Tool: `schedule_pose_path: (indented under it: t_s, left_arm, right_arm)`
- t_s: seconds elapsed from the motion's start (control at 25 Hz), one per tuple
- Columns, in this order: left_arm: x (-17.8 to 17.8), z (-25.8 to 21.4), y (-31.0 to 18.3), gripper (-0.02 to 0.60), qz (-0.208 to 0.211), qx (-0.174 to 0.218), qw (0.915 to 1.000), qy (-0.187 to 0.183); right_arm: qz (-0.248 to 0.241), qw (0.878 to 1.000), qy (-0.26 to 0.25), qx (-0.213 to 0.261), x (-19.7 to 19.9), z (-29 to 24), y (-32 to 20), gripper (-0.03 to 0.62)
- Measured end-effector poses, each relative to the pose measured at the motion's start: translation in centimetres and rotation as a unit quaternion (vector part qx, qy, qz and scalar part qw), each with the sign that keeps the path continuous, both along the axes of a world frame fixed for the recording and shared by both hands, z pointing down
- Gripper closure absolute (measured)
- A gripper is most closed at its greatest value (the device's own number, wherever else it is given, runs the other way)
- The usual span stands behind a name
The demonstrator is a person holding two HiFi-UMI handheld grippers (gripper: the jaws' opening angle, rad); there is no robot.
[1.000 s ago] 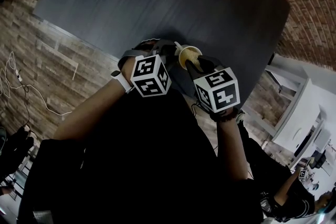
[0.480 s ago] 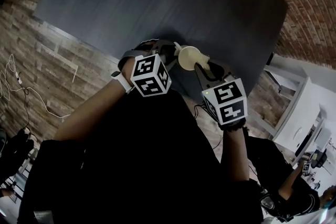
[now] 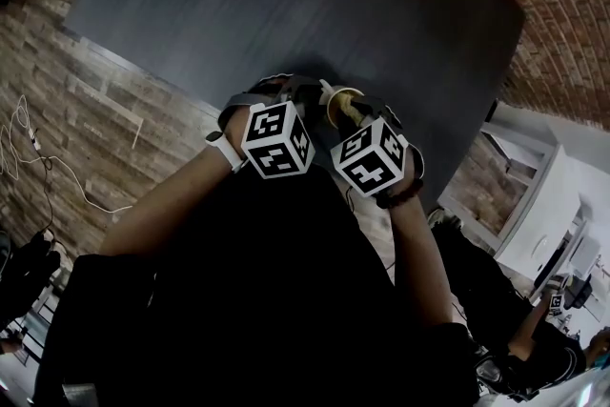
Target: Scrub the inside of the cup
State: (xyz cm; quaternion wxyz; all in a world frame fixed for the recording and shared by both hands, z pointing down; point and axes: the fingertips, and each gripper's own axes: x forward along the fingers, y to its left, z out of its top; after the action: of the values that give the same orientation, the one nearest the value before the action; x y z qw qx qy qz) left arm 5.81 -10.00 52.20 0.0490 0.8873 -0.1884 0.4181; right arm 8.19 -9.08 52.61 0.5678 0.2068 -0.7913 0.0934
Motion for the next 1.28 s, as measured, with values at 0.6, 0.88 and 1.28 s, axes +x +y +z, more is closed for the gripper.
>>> schedule_pose_path:
  t_s: [0.6,0.88,1.28]
  left_arm:
    - [0.1,0.0,-0.1,0.427,-0.001,-0.011,0.9999,0.006]
    - [0.2,0.1,-0.4,0.426,-0.001,-0.012,0.9999,0.005]
    - [0.3,0.1,-0.5,0.427,-0.005,-0.015,0.9999,0.006]
  right_arm:
    - [0.074,0.988,-0.081,0.107,3.9,-12.3,-1.9,0.51]
    - [0.022,0.997,-0.049,0.049,2.1,-6.4,-0.3,0.511]
    - [-0.055,0.998,0.025,0.014,0.5,-0.5,0.3,0.511]
